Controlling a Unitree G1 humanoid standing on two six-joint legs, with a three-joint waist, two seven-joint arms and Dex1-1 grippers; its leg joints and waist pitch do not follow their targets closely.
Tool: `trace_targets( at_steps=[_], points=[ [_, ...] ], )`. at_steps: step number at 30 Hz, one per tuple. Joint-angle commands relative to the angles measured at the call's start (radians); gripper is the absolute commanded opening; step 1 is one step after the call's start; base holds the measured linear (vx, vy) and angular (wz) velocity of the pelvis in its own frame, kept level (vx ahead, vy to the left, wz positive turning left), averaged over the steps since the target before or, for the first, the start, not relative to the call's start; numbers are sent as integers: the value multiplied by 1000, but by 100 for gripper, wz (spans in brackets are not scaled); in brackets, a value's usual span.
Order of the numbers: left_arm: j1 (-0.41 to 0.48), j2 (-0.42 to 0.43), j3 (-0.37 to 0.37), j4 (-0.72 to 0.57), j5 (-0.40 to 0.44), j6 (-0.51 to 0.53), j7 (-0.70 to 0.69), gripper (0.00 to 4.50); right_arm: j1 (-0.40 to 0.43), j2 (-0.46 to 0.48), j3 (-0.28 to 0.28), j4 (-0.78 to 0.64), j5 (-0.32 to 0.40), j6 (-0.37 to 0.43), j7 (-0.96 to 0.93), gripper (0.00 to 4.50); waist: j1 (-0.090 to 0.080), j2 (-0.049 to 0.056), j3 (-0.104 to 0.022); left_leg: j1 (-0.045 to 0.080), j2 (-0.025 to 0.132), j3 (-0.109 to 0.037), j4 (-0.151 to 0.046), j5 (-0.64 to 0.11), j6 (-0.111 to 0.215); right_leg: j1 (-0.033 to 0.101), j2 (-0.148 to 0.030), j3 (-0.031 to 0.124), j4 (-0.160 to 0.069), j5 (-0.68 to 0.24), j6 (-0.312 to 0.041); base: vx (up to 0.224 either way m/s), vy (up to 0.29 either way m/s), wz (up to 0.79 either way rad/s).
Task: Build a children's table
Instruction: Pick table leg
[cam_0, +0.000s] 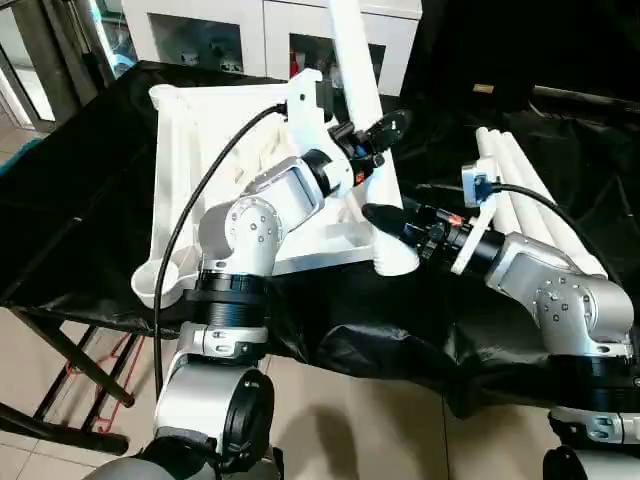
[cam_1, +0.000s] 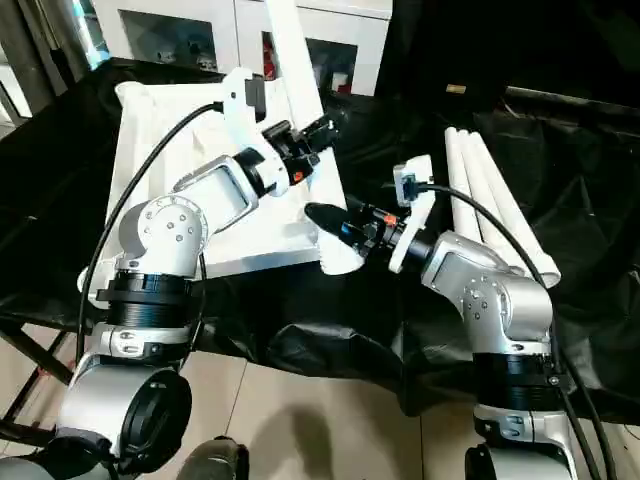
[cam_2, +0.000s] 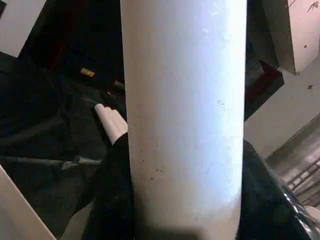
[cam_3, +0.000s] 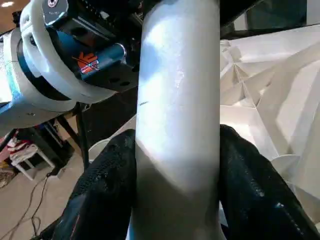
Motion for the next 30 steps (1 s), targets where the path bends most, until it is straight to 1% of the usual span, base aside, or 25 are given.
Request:
trace_targets(
  at_steps=[1,2,3,4,5,6,7,8,9,11,12,13,14,15,16,18,19,20,21,23,24,25,27,29,30],
  points=[
    [-13,-18,-34,-19,10,-3,3,193,-7,-16,-9,-20,3,6,-20,249,-4,2,-105,38,53,-24,-74,-118,-22,45,-78,36,-72,3,-207,0,0,0],
    [-15,-16,-42,-20,14,-7,-2,193,-10,-17,-14,-19,7,10,-26,263,-4,6,-106,38,53,-25,-74,-118,-22,44,-79,37,-72,1,-207,0,0,0],
    [-17,-14,-47,-20,17,-9,-5,191,-13,-17,-17,-18,10,13,-30,268,-4,4,-105,39,54,-24,-74,-122,-24,43,-78,37,-74,-2,-205,0,0,0],
    [-17,-14,-47,-20,17,-9,-5,191,-13,-17,-17,-18,10,13,-30,268,-4,4,-105,38,53,-25,-75,-121,-26,45,-78,37,-73,-1,-205,0,0,0],
    [-20,-11,-60,-24,21,-16,-21,190,-14,-21,-35,-25,22,22,-42,296,-5,4,-106,38,53,-25,-74,-118,-27,45,-78,37,-73,4,-204,0,0,0],
    [-20,-11,-60,-24,21,-16,-21,190,-14,-21,-35,-25,22,22,-42,305,-5,3,-105,38,52,-24,-74,-118,-26,46,-77,37,-73,6,-205,0,0,0],
    [-20,-8,-68,-28,18,-19,-38,190,-13,-28,-44,-34,32,29,-44,309,-4,3,-105,37,52,-24,-74,-115,-24,46,-78,37,-72,8,-205,0,0,0],
    [-20,-7,-70,-29,16,-19,-43,190,-13,-31,-47,-36,35,31,-44,309,-4,5,-105,38,52,-24,-74,-115,-25,46,-78,37,-73,6,-206,0,0,0],
    [-20,-3,-74,-35,4,-17,-71,190,-15,-45,-59,-43,58,55,-32,309,-5,3,-105,39,52,-23,-74,-116,-24,47,-77,37,-74,4,-206,0,0,0],
    [-20,0,-76,-37,-3,-15,-86,190,-16,-52,-65,-46,71,68,-24,310,-4,3,-105,37,52,-24,-73,-111,-21,47,-78,37,-72,10,-211,0,0,0],
    [-20,11,-85,-42,-14,-9,-123,190,-16,-76,-77,-57,107,105,4,310,-5,0,-105,38,51,-23,-73,-112,-19,48,-77,36,-74,8,-212,0,0,0],
    [-20,11,-85,-42,-14,-9,-123,190,-16,-76,-77,-57,107,105,4,310,-4,0,-105,39,51,-23,-73,-111,-15,50,-78,36,-73,5,-214,0,0,0],
    [-21,20,-87,-46,-33,2,-158,190,-13,-101,-79,-63,127,128,33,310,-3,3,-105,38,54,-23,-72,-106,-14,47,-78,37,-71,10,-214,0,0,0],
    [-22,38,-90,-55,-74,27,-230,190,-8,-145,-75,-69,153,161,85,310,-2,-1,-106,39,50,-22,-70,-101,-12,51,-77,35,-72,10,-216,0,0,0],
    [-22,38,-90,-55,-74,27,-230,190,-8,-145,-75,-69,153,161,85,310,-3,-4,-106,40,50,-19,-69,-97,-8,49,-77,37,-71,10,-219,0,0,0],
    [-22,60,-91,-71,-131,65,-321,190,-3,-189,-48,-72,149,171,137,310,-2,-5,-106,37,52,-18,-68,-87,-2,49,-78,37,-68,9,-228,0,0,0],
    [-21,65,-93,-76,-141,74,-340,190,-1,-197,-36,-74,146,170,145,310,-2,-4,-105,37,52,-19,-67,-87,0,48,-79,36,-68,7,-231,0,0,0],
    [-21,67,-94,-78,-147,78,-351,190,0,-202,-30,-75,144,169,150,310,-3,-8,-105,36,51,-18,-66,-78,7,48,-78,36,-67,10,-235,0,0,0],
    [-19,74,-100,-87,-160,92,-375,190,1,-209,-14,-79,141,168,158,310,-5,-7,-104,34,51,-18,-66,-76,12,48,-79,36,-68,4,-238,0,0,0],
    [-13,84,-121,-105,-165,102,-414,189,1,-215,2,-89,149,176,170,310,-8,-9,-103,36,51,-18,-67,-89,12,47,-80,36,-72,-29,-238,0,0,0],
    [-12,85,-124,-107,-166,102,-419,189,1,-217,4,-91,151,178,172,292,-9,-6,-103,38,54,-18,-68,-99,7,45,-81,37,-74,-51,-235,0,0,0],
    [-9,87,-131,-111,-167,100,-434,189,0,-222,10,-99,165,193,179,275,-11,-13,-102,38,54,-17,-69,-101,8,46,-80,36,-75,-57,-236,0,0,0],
    [-12,90,-131,-104,-168,95,-438,189,0,-228,19,-100,175,205,187,270,-11,-11,-102,38,54,-17,-68,-96,9,45,-80,37,-74,-57,-236,0,0,0],
    [-14,93,-127,-99,-172,94,-438,189,7,-230,31,-108,180,209,194,242,-10,-13,-103,38,54,-17,-68,-92,8,46,-80,37,-74,-56,-235,0,0,0],
    [-13,94,-127,-101,-173,95,-439,188,10,-230,35,-112,177,208,194,229,-10,-12,-103,37,53,-17,-68,-95,5,46,-81,37,-73,-59,-235,0,0,0]
  ],
)
